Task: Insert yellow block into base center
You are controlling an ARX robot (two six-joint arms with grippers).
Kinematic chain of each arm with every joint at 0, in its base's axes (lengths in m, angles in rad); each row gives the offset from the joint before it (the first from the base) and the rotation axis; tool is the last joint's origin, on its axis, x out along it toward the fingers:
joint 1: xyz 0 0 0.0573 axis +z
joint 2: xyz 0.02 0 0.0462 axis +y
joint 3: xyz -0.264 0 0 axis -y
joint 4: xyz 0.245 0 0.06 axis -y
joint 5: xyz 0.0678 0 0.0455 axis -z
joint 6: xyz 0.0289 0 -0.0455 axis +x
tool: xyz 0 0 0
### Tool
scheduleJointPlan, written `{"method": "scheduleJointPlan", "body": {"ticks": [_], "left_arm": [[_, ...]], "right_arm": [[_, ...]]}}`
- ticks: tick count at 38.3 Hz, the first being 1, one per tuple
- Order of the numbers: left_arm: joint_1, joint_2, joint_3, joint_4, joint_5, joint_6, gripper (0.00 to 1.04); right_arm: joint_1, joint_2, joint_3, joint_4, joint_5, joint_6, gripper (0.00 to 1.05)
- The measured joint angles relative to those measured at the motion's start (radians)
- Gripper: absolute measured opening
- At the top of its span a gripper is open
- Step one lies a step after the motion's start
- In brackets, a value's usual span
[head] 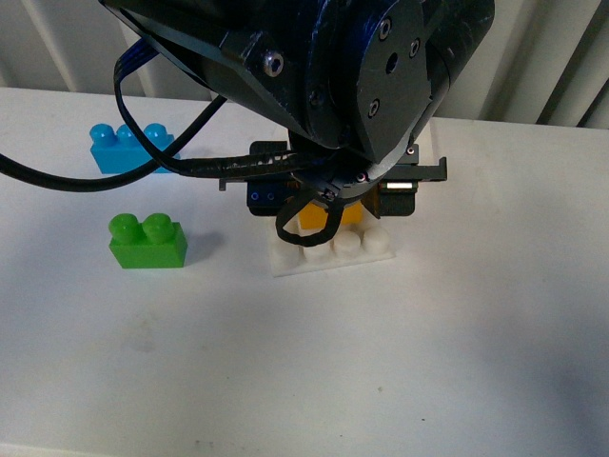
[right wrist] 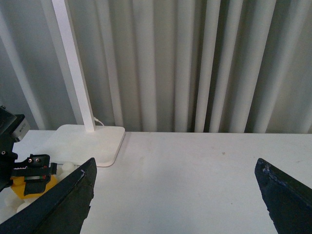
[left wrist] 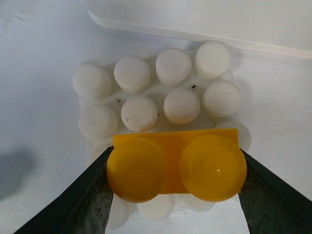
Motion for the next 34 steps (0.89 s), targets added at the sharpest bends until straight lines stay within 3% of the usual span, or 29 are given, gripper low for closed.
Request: {"method": "scheduleJointPlan", "body": {"ticks": [34], "left_arm": [[-0.028,0.087,0.072,-0.073,-0.014,0.056,0.65]], "right_arm": [[0.000,0.000,0.000,0.000,0.000,0.000,0.95]]}}
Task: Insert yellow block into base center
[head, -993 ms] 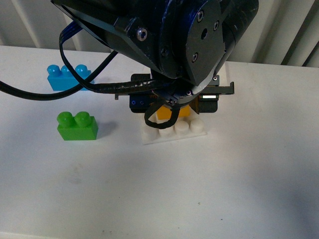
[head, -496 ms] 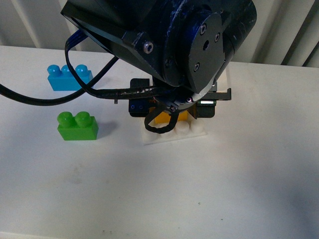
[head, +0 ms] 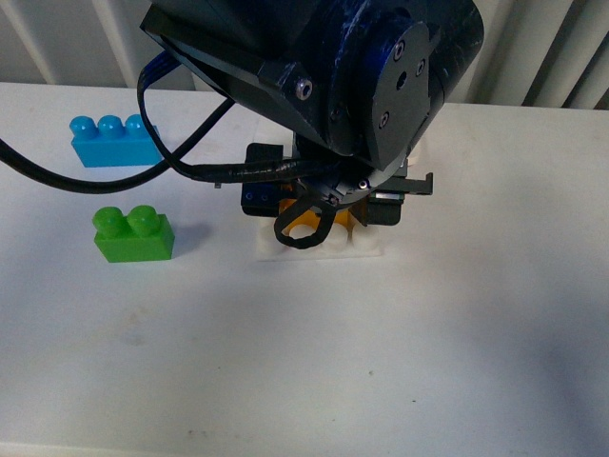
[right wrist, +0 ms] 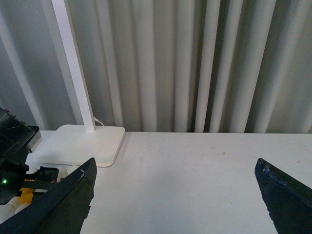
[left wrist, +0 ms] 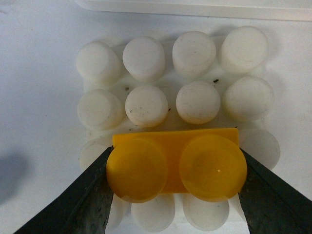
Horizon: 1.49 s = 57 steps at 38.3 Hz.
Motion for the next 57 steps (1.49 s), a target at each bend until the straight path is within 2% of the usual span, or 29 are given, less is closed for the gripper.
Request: {"method": "scheduleJointPlan", "body": {"ticks": [12,21,27,28,35,39,44,50,53,55,57], "left_arm": [[-0.001,0.009,0.014,-0.023,0.013,0.002,0.65],[-0.002,0.002,-0.022,0.051,-0.002,0.009,0.66],[0.002,-0.010,-0.058,0.078,0.011,0.040,0.98],[0.003,-0.019,-0.065,0.084,0.010,0.048,1.00],[0.016,-0.157,-0.130,0.113,-0.003,0.084,0.98],[0.053,-0.319,-0.212,0.163,-0.021,0.114,0.98],[0.135,-0.553,-0.385,0.237,-0.014,0.159,0.98],[0.248,-0.834,-0.578,0.278,0.068,0.161,0.98],[0.297,-0.949,-0.704,0.494,0.059,0.243,0.89],[0.353,-1.061,-0.819,0.663,0.111,0.328,0.80],[0.423,-1.189,-0.919,0.713,0.177,0.396,0.71]], "right_arm": [[0.000,0.000,0.000,0.000,0.000,0.000,0.95],[0.000,0.000,0.000,0.000,0.000,0.000,0.95],[0.000,0.000,0.000,0.000,0.000,0.000,0.95],[0.000,0.000,0.000,0.000,0.000,0.000,0.95],[0.000,0.000,0.000,0.000,0.000,0.000,0.95],[0.000,0.000,0.000,0.000,0.000,0.000,0.95],[0.000,0.000,0.000,0.000,0.000,0.000,0.95],[0.000,0.000,0.000,0.000,0.000,0.000,0.95],[0.000,0.000,0.000,0.000,0.000,0.000,0.95],[0.000,0.000,0.000,0.000,0.000,0.000,0.95],[0.000,0.000,0.000,0.000,0.000,0.000,0.95]]}}
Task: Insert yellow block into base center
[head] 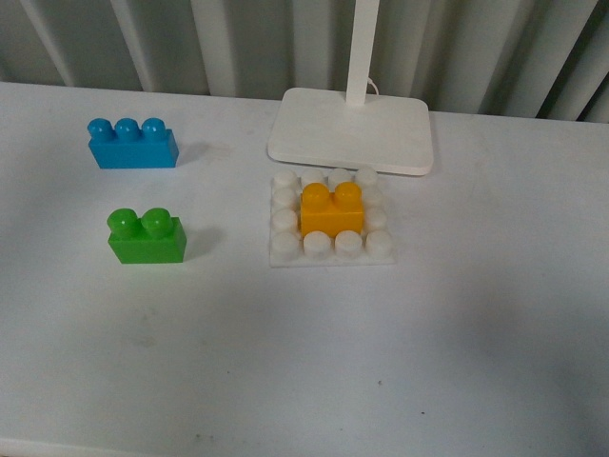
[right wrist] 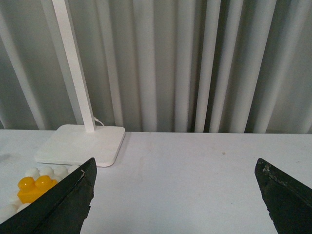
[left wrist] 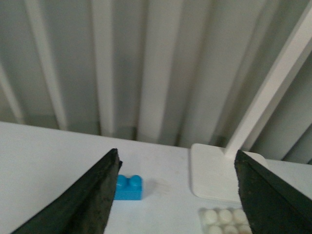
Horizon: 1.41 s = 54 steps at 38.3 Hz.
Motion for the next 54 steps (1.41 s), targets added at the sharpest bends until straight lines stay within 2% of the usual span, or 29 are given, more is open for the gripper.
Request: {"method": "scheduleJointPlan", "body": {"ticks": [5,8,15,20,22,26,44,54], "left_arm": [[0.101,-0.210,-0.159,0.018,0.053,0.060,0.49],[0.128,-0.265,-0.225,0.022,0.097,0.080,0.31],[0.166,-0.340,-0.304,0.018,0.138,0.089,0.04],[0.192,-0.406,-0.348,-0.001,0.158,0.097,0.04],[0.232,-0.433,-0.364,-0.015,0.220,0.098,0.04],[0.281,-0.486,-0.392,-0.041,0.242,0.098,0.04],[0.285,-0.692,-0.481,-0.146,0.249,0.097,0.04],[0.285,-0.813,-0.481,-0.259,0.249,0.098,0.04]], "right_arm": [[0.000,0.000,0.000,0.000,0.001,0.000,0.95],[0.000,0.000,0.000,0.000,-0.001,0.000,0.95],[0.000,0.000,0.000,0.000,0.002,0.000,0.95],[0.000,0.000,0.000,0.000,0.000,0.000,0.95],[0.000,0.000,0.000,0.000,0.000,0.000,0.95],[0.000,0.000,0.000,0.000,0.001,0.000,0.95],[0.000,0.000,0.000,0.000,0.001,0.000,0.95],[0.000,0.000,0.000,0.000,0.000,0.000,0.95]]}}
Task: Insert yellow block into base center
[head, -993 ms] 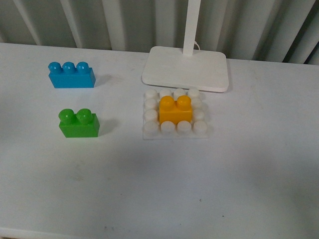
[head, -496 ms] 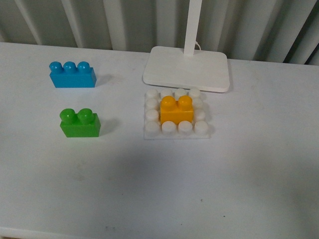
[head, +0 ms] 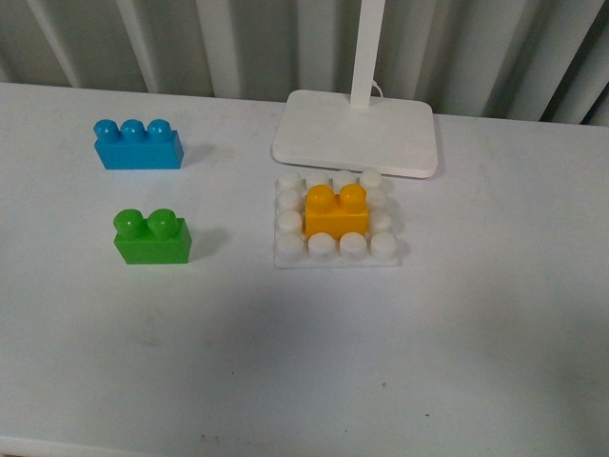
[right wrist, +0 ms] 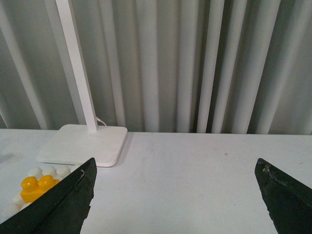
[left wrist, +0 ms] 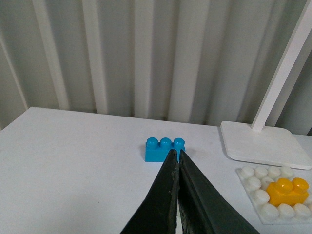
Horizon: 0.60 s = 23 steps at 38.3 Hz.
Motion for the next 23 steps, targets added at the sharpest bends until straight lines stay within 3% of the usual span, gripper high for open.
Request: {"method": "scheduleJointPlan", "body": {"ticks": [16,20,23], "left_arm": [[0.000,-0.108,0.000,-0.108,0.000,0.000,0.04],[0.000,-0.222,0.000,-0.257,0.001,0.000,0.04],[0.000,-0.274,0.000,-0.281,0.001,0.000,0.04]], "right_arm": [[0.000,0.000,0.000,0.000,0.000,0.000,0.95],[0.000,0.000,0.000,0.000,0.000,0.000,0.95],[0.000,0.000,0.000,0.000,0.001,0.000,0.95]]}}
